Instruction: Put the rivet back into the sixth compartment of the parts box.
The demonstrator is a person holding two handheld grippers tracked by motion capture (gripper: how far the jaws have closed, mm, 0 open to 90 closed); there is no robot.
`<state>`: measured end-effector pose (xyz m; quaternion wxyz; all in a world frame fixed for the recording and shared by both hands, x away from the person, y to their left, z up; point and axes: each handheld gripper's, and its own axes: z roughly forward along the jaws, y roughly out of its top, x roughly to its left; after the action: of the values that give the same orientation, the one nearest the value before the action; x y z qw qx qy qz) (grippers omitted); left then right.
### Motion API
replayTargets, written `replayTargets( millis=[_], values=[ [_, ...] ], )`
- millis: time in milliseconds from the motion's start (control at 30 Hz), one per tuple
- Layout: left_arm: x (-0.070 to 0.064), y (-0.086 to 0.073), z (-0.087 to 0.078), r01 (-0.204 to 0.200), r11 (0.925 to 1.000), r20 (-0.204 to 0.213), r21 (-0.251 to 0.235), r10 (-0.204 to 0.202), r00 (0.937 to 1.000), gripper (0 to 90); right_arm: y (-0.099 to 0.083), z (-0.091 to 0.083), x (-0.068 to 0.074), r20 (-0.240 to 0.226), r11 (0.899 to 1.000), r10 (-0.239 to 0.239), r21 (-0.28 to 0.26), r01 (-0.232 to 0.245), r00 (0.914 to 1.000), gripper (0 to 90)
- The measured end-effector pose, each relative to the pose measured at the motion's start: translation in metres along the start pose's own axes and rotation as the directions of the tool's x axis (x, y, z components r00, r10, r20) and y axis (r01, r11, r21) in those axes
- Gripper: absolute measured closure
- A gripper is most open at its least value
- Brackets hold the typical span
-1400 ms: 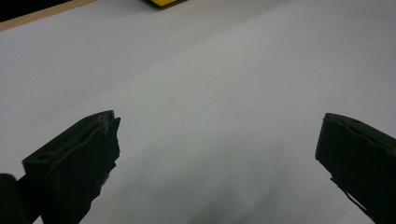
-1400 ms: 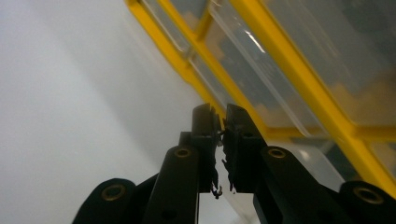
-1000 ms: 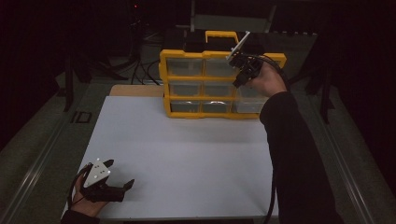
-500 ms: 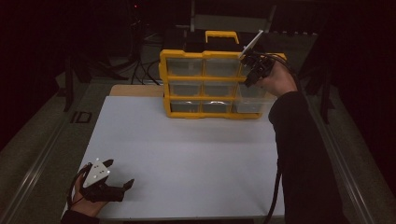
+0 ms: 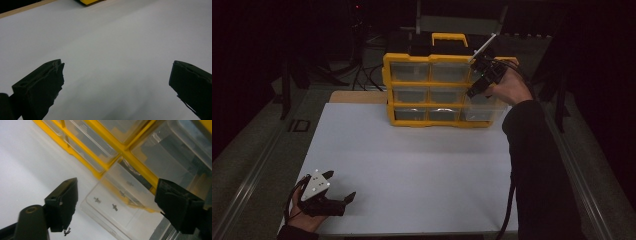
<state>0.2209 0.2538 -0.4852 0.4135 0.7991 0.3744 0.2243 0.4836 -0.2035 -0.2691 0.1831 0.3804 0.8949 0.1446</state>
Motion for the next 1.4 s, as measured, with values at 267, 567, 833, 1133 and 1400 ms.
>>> replayTargets(
  millis=[267,567,833,1133,1400],
  values=[
    [0.001,0.0,0.0,0.002,1.0,0.0,-0.001,-0.002,1.0,0.3,0.006,0.006,0.01,-0.008,0.999,-0.04,-0.016,0.04,0.9992,12.6],
    [0.001,0.0,-0.001,0.004,1.0,-0.002,-0.009,-0.004,1.0,0.3,0.016,0.013,0.035,-0.028,0.991,-0.113,-0.071,0.111,0.9932,12.8],
    [0.001,0.0,-0.002,0.006,0.9999,-0.008,-0.015,-0.006,0.9999,0.3,0.015,0.025,0.07,-0.077,0.974,-0.185,-0.147,0.173,0.9796,12.7],
    [0.001,0.0,-0.002,0.008,0.9998,-0.017,-0.017,-0.008,0.9998,0.3,0.002,0.04,0.103,-0.095,0.955,-0.262,-0.172,0.243,0.9604,12.8],
    [0.002,0.001,-0.003,0.009,0.9998,-0.026,-0.02,-0.01,0.9996,0.3,-0.014,0.048,0.119,-0.102,0.952,-0.261,-0.194,0.238,0.9598,12.6]
  ],
)
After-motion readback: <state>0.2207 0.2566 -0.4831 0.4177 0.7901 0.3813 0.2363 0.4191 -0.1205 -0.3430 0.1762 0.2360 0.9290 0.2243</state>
